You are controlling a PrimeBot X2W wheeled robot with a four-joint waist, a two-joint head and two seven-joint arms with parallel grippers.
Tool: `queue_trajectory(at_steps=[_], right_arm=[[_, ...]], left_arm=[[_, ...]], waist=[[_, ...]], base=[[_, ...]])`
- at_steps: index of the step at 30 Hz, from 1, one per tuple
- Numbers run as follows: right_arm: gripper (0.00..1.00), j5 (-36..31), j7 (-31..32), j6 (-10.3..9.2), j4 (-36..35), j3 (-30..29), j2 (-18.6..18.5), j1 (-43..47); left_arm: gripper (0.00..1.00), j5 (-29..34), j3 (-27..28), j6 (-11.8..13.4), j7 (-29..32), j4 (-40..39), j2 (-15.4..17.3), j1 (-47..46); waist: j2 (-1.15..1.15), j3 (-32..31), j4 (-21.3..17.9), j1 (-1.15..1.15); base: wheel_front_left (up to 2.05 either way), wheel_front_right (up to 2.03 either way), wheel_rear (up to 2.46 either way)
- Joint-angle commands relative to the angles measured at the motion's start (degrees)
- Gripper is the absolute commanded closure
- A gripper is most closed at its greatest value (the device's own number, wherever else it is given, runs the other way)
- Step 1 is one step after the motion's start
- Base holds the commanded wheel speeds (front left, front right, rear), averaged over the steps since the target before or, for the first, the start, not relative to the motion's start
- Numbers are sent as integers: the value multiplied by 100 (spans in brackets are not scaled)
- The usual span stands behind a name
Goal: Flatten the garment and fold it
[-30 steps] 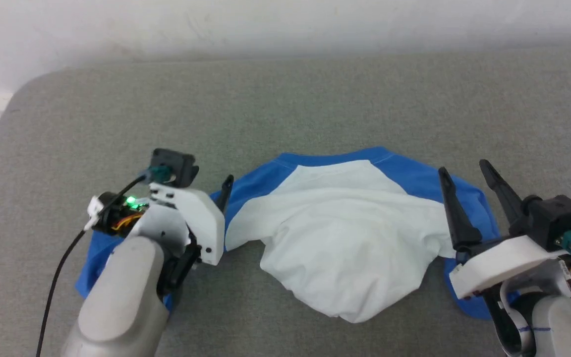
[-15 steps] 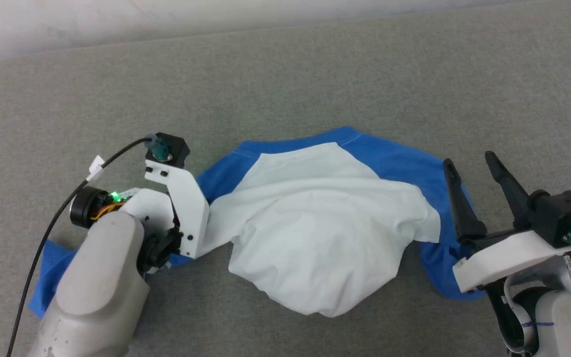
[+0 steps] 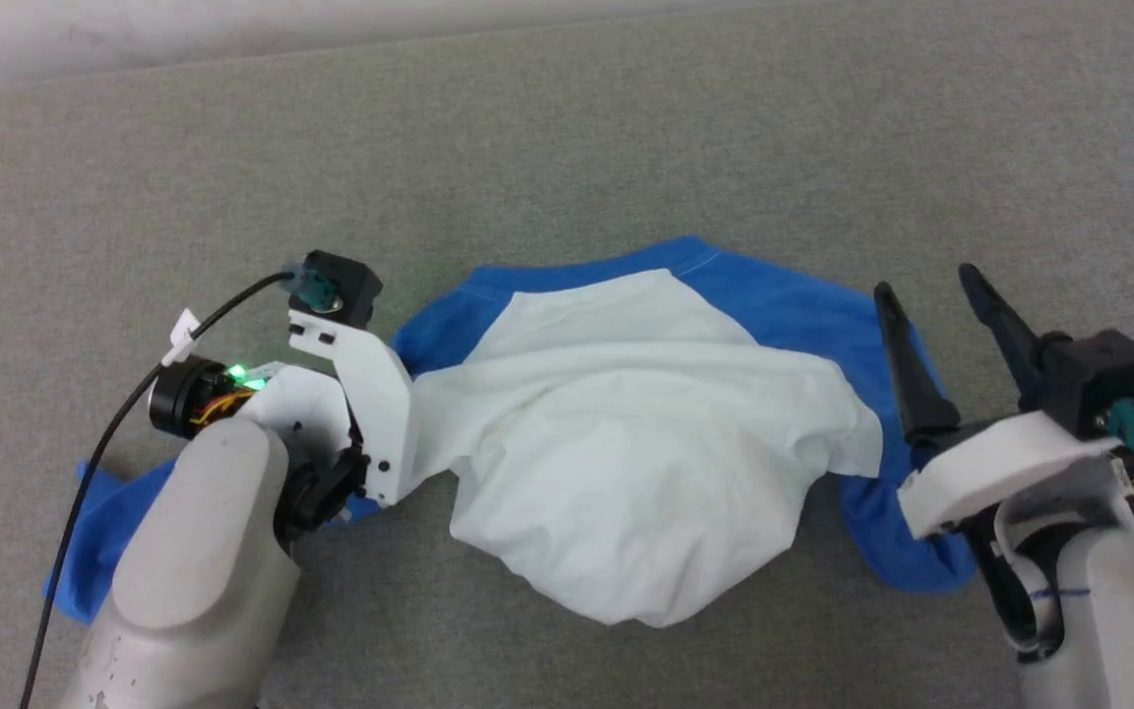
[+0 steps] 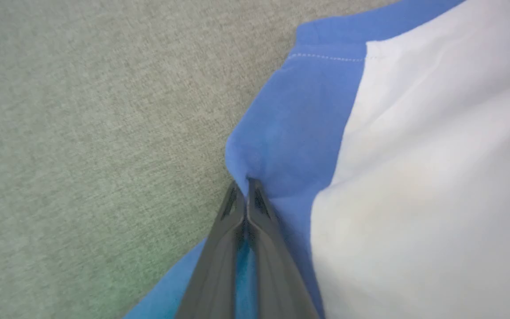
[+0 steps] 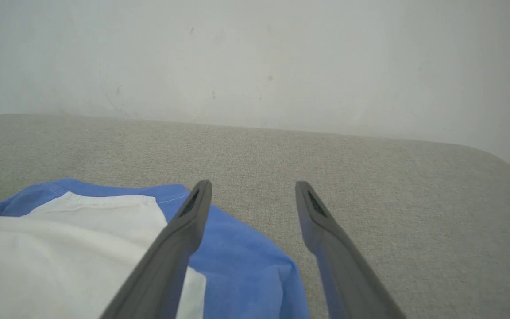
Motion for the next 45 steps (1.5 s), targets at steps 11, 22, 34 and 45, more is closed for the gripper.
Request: queue_trajectory(at_steps=[11, 22, 34, 45], right_arm=[[0, 344, 2080, -5, 1614, 72, -792, -1227], [73, 875, 4113, -5, 2435, 955, -1194, -1984], [100, 1148, 4156, -5, 1705, 1184, -1635, -2315], [100, 973, 4051, -5, 669, 981, -2281, -3630]], left_arm=[[100, -43, -86, 44, -175, -124, -53, 249], [100, -93, -165, -11, -284, -132, -62, 123], [100, -356, -280, -328, -1073, -531, 486, -418], [100, -887, 510, -226, -1508, -1073, 828, -1962]], waist=[[0, 177, 307, 0], [0, 319, 413, 0], [0, 141, 303, 0], [0, 289, 150, 0]], base=[[0, 0, 0], [0, 0, 0], [0, 0, 0], [0, 0, 0]])
